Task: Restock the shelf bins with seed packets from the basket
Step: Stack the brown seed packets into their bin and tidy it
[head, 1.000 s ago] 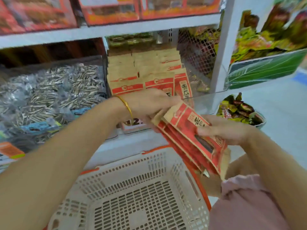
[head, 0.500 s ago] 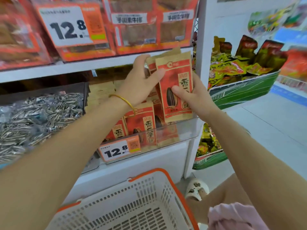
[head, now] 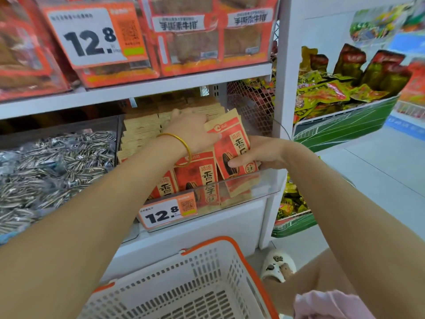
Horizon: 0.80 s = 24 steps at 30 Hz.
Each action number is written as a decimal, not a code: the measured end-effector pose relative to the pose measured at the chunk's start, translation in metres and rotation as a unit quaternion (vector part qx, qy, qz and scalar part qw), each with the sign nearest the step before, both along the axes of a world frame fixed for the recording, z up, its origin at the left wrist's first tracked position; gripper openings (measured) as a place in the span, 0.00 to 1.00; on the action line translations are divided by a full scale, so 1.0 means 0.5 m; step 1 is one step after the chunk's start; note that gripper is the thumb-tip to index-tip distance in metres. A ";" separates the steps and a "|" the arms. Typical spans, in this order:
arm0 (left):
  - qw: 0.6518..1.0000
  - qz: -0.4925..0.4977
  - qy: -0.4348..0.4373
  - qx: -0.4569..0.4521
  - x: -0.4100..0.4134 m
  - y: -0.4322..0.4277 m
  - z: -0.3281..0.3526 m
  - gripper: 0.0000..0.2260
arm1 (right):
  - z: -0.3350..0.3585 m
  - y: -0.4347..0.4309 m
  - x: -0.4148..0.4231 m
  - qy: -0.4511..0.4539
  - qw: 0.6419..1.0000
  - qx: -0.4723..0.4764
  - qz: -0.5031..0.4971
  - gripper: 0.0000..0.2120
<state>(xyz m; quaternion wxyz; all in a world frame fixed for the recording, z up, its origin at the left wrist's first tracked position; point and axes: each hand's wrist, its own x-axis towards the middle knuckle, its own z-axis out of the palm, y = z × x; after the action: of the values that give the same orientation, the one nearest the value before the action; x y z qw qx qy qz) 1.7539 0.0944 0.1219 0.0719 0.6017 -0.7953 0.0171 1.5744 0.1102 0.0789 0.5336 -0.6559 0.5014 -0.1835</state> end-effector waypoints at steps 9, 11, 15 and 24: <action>0.996 -0.037 0.082 -0.010 0.009 0.014 0.010 0.24 | -0.037 -0.008 -0.003 -0.106 0.985 -0.105 -0.084 0.26; 0.997 -0.039 0.066 -0.018 0.011 0.006 0.011 0.20 | -0.041 -0.012 0.002 -0.071 0.985 -0.131 -0.085 0.29; 0.999 -0.017 0.003 0.036 0.013 -0.001 0.002 0.14 | -0.046 -0.022 0.021 0.250 0.945 -0.197 -0.074 0.47; 0.994 -0.010 0.070 0.078 -0.002 0.015 0.009 0.11 | 0.000 0.007 0.028 0.116 0.979 -0.068 -0.150 0.43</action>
<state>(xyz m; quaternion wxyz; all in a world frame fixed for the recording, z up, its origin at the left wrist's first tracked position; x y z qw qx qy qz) 1.7528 0.1021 0.1265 0.0805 0.5975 -0.7930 -0.0876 1.5886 0.1139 0.0789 0.3921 -0.6249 0.6390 -0.2177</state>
